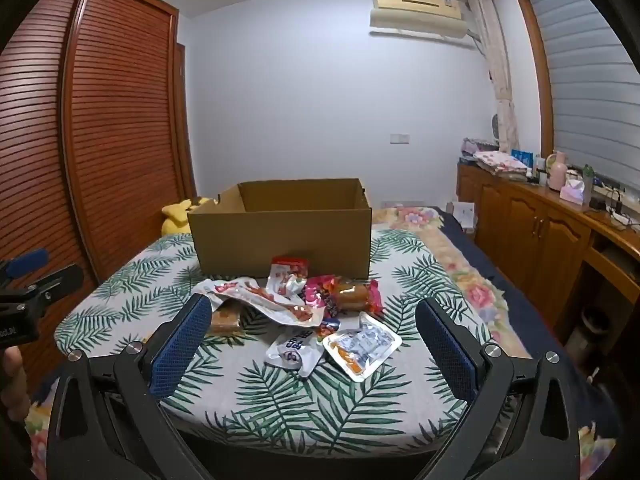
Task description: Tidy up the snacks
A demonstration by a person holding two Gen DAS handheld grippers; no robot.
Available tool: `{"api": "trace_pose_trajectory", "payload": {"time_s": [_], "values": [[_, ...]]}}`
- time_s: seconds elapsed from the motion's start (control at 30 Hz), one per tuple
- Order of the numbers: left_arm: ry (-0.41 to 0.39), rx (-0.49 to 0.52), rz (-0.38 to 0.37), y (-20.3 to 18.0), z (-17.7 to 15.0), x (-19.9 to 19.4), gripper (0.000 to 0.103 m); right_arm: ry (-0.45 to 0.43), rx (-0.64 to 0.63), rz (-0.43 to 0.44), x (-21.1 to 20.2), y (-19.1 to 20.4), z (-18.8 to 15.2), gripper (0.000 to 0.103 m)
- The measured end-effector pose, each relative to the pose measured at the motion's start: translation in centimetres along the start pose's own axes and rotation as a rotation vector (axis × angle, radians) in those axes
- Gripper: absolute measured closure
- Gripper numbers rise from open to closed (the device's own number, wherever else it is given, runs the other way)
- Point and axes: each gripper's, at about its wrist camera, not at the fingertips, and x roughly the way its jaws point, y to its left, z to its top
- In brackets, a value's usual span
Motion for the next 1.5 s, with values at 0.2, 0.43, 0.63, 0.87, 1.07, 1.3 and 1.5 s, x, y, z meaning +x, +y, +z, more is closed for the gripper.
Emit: {"api": "trace_pose_trajectory", "payload": {"time_s": [0.2, 0.43, 0.63, 0.87, 1.07, 1.3, 1.5], "values": [[0.004, -0.004, -0.002, 0.01, 0.01, 0.02, 0.000, 0.005, -0.002, -0.001, -0.03, 0.05, 0.02, 0.000], [0.003, -0.003, -0.003, -0.02, 0.01, -0.02, 0.000, 0.005, -0.005, -0.004, -0.02, 0.08, 0.04, 0.000], [-0.003, -0.004, -0.002, 0.10, 0.28, -0.30, 0.000, 0.004, -0.007, -0.007, 0.00, 0.02, 0.10, 0.000], [-0.004, -0.002, 0.001, 0.19, 0.51, -0.39, 0.000, 0.001, -0.007, -0.009, 0.19, 0.02, 0.09, 0.000], [-0.006, -0.001, 0.001, 0.03, 0.46, -0.46, 0.000, 0.001, -0.006, -0.010, 0.27, 0.11, -0.02, 0.000], [-0.007, 0.000, 0.002, -0.06, 0.40, -0.52, 0.000, 0.001, -0.007, -0.011, 0.18, -0.06, 0.01, 0.000], [-0.007, -0.001, 0.001, -0.04, 0.44, -0.57, 0.000, -0.001, -0.007, -0.013, 0.23, -0.09, -0.03, 0.000]]}}
